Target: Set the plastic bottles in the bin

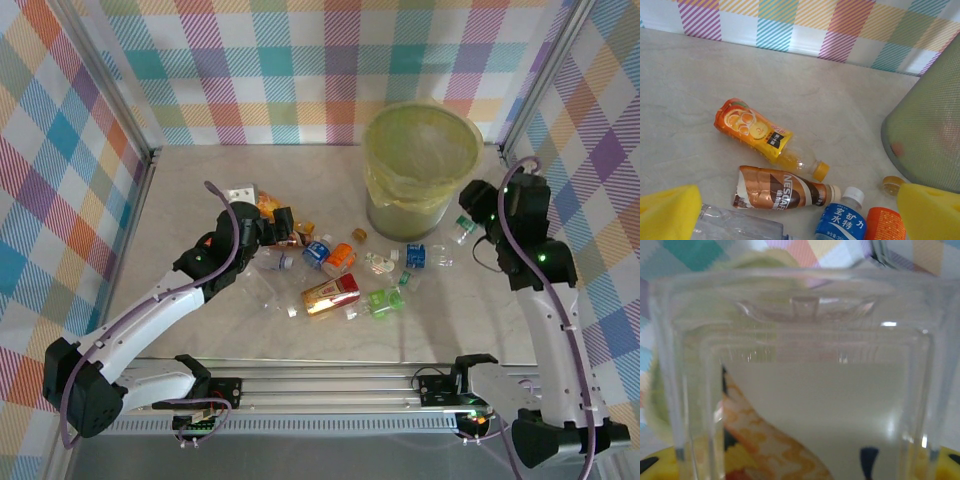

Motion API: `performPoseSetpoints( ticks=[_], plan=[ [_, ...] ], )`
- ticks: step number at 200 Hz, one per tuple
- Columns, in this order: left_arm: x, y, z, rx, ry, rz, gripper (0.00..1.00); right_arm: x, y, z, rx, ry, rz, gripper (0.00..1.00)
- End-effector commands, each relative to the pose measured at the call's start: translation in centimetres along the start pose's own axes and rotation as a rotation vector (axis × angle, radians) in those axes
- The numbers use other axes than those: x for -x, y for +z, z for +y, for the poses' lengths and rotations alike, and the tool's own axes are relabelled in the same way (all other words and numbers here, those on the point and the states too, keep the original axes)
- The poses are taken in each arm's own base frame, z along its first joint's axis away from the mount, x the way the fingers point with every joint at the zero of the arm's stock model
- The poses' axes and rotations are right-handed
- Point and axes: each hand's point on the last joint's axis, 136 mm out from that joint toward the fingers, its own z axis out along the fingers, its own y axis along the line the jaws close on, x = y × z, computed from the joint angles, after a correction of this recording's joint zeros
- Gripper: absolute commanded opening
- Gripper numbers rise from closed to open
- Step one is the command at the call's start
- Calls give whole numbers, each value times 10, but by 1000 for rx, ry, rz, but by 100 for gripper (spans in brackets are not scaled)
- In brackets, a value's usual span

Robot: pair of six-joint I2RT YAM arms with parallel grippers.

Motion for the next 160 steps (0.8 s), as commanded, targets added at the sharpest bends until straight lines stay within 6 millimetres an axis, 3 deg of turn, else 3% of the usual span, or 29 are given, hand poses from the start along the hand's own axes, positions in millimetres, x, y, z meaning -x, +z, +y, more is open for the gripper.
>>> performPoseSetpoints(
  ticks=[1,55,92,131,160],
  plan=[
    [2,-1,-5,-32,-33,-17,100,26,6,36,112,-36,-36,41],
    [2,-8,-5,-54,-49,-22,100,70,48,93,180,-67,-66,41],
    [2,-9,-7,-67,-53,-26,100,90,87,113,141,-104,-84,42],
    [1,-8,-9,-77,-53,-20,100,89,133,116,61,-126,-61,44],
    [0,-9,-10,-87,-55,-17,100,72,160,111,5,-153,-26,49]
  ],
)
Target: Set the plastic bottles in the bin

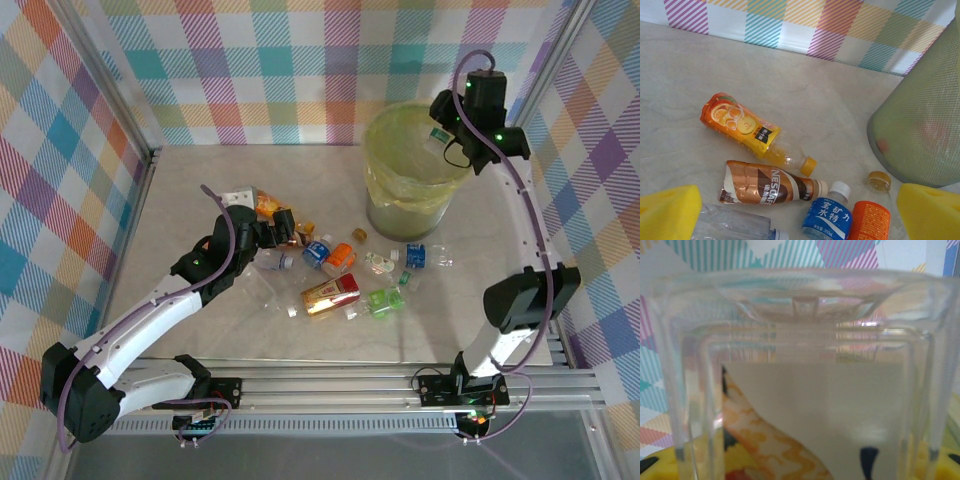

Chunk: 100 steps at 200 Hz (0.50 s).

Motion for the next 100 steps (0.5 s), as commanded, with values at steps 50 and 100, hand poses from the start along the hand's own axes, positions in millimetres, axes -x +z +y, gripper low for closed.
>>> performPoseSetpoints(
  ticks=[50,100],
  plan=[
    [5,-4,-6,-35,-19,-23,100,-46,34,-21,-124,-74,64,52],
    [7,-4,-6,-35,-18,-22,100,-82,53,-43,-201,-115,146,54]
  ],
)
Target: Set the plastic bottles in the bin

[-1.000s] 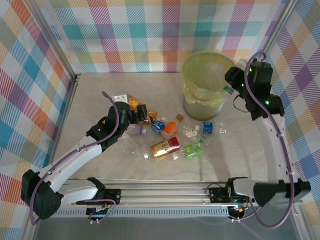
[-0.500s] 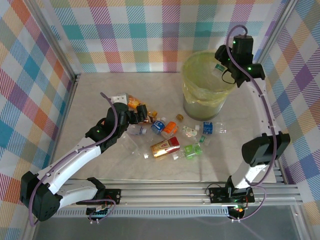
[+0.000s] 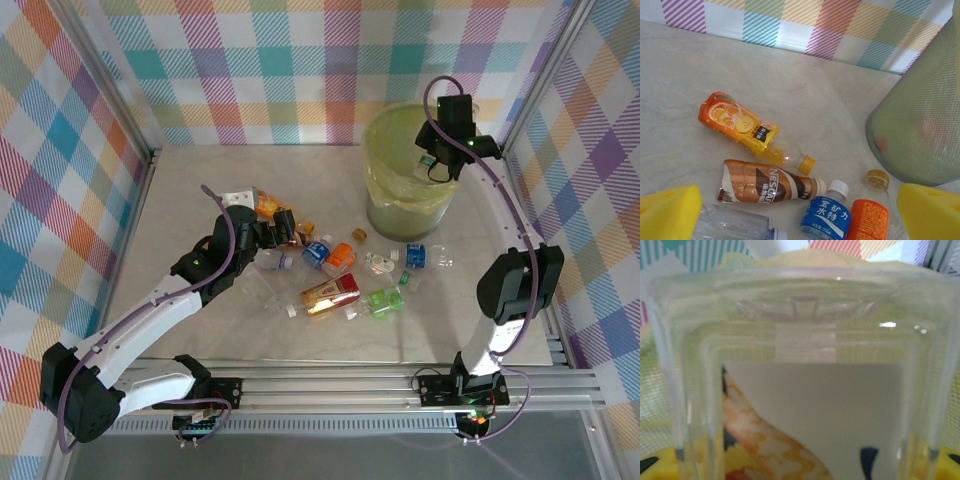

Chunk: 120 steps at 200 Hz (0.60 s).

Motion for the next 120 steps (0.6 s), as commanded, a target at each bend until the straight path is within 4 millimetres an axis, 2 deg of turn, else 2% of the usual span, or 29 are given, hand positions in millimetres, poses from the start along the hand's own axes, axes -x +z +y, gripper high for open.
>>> performPoseSetpoints(
  ticks=[1,81,120],
  plan=[
    [8,-4,-6,-30,-19,-27,100,-9,11,-7,-43,-38,8,54],
    [10,-4,-10,-42,-14,-20,100,-59,43,-25,-112,-51,109,64],
    [11,-4,-10,-44,-19,-22,100,-68,49,-29,-124,-56,131,77]
  ],
)
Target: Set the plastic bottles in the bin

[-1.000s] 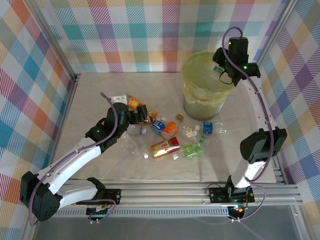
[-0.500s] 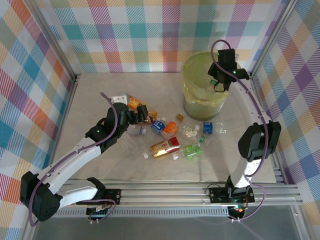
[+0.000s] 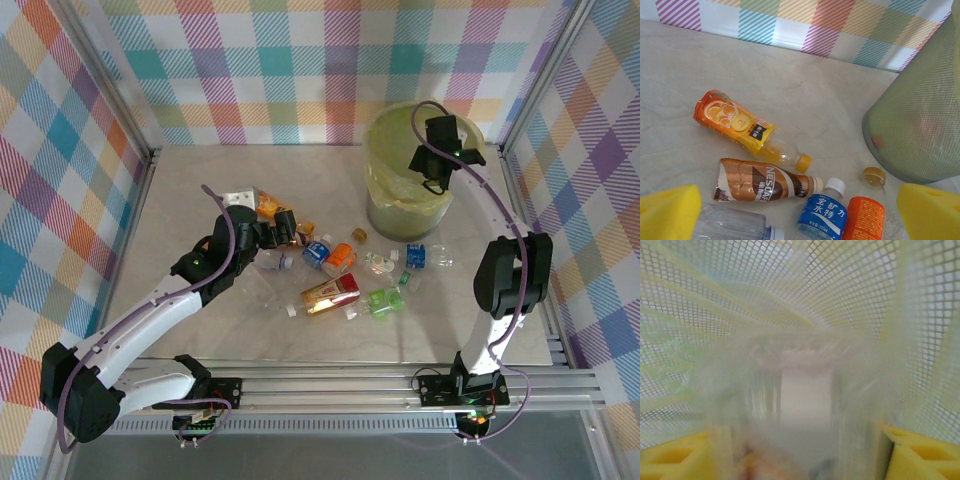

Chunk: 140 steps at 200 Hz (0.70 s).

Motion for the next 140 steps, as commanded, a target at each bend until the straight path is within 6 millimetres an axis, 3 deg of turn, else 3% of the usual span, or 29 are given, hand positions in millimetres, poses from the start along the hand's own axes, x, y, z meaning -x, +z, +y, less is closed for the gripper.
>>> performPoseSetpoints(
  ticks=[1,68,123,140],
  plan=[
    [11,-4,-8,-32,-19,-29,100,-4,9,1,-14,1,1,78],
    [12,-6,-6,-25,-19,-32,100,16,-10,12,31,-22,-36,86],
    [12,-8,-5,-23,-21,-33,100,41,-51,26,95,-99,-86,87],
    [11,-8,-4,-21,-21,-33,100,44,-66,29,121,-127,-86,92]
  ],
)
